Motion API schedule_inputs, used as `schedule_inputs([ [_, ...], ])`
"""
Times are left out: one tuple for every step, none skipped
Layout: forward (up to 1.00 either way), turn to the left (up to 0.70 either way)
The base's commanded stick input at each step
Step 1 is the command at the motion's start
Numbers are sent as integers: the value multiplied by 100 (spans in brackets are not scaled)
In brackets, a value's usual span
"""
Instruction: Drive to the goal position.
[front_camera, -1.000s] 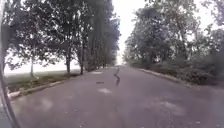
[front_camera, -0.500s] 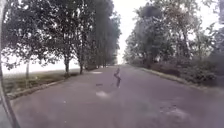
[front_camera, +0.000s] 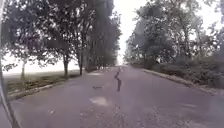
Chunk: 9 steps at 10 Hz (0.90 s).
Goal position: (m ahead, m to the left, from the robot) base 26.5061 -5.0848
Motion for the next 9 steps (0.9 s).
schedule_inputs([
  [70,-25],
  [70,0],
  [70,0],
  [70,0],
  [70,0],
  [70,0],
  [70,0],
  [70,0],
  [70,0],
])
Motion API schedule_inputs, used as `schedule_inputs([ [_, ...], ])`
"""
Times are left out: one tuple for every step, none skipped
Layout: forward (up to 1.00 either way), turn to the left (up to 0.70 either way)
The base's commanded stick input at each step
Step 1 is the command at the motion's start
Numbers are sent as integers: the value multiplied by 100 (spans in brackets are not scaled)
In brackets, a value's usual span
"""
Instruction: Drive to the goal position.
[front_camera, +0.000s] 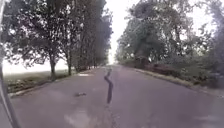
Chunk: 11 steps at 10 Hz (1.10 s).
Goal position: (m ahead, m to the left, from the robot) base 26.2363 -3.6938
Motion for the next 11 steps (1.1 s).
schedule_inputs([
  [70,0],
  [70,0],
  [70,0],
  [70,0],
  [70,0],
  [70,0],
  [70,0],
  [70,0],
  [70,0],
  [70,0],
  [70,0],
])
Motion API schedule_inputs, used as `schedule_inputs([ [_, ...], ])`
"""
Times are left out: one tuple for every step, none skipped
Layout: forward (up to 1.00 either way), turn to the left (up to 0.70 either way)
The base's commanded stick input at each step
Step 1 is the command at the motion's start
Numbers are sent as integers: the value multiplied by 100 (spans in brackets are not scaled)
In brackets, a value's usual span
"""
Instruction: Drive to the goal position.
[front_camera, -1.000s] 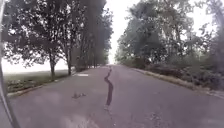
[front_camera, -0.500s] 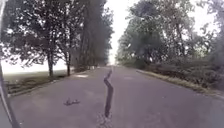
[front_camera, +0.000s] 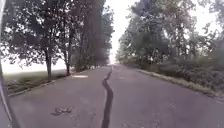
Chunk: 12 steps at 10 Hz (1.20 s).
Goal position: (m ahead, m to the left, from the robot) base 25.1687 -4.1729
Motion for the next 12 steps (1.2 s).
schedule_inputs([
  [70,0],
  [70,0],
  [70,0],
  [70,0],
  [70,0],
  [70,0],
  [70,0],
  [70,0],
  [70,0],
  [70,0],
  [70,0],
  [70,0],
])
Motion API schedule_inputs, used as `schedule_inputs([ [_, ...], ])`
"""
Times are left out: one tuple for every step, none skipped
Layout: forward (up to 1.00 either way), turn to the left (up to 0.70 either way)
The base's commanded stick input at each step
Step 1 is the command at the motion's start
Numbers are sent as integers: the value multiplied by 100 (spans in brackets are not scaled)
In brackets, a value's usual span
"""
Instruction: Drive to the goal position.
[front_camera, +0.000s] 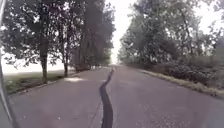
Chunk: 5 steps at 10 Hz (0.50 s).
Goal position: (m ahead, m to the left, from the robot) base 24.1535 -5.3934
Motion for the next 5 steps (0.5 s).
schedule_inputs([
  [70,0],
  [70,0],
  [70,0],
  [70,0],
  [70,0],
])
